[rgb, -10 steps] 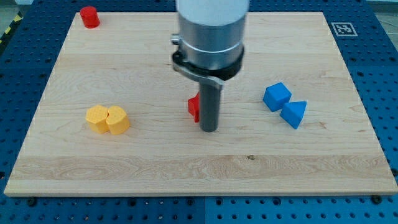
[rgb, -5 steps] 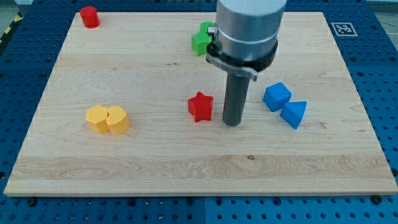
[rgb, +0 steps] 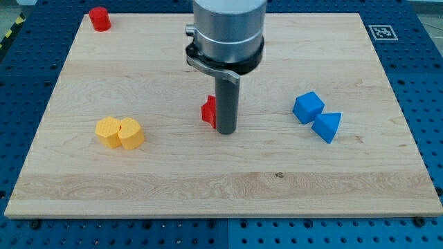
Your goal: Move the red star diagonally to the red circle
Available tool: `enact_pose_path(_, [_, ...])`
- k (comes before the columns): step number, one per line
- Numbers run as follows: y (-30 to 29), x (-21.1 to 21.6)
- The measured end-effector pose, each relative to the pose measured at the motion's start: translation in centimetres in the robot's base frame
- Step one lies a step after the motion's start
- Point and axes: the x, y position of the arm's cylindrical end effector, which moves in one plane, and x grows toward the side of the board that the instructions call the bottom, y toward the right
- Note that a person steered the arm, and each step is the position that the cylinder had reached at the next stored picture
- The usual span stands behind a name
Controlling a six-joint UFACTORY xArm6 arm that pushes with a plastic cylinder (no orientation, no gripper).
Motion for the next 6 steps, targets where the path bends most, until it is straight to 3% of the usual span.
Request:
enact_pose_path(3, [-2.0,-3.8])
enact_pose_path(6, [-0.4,-8.2])
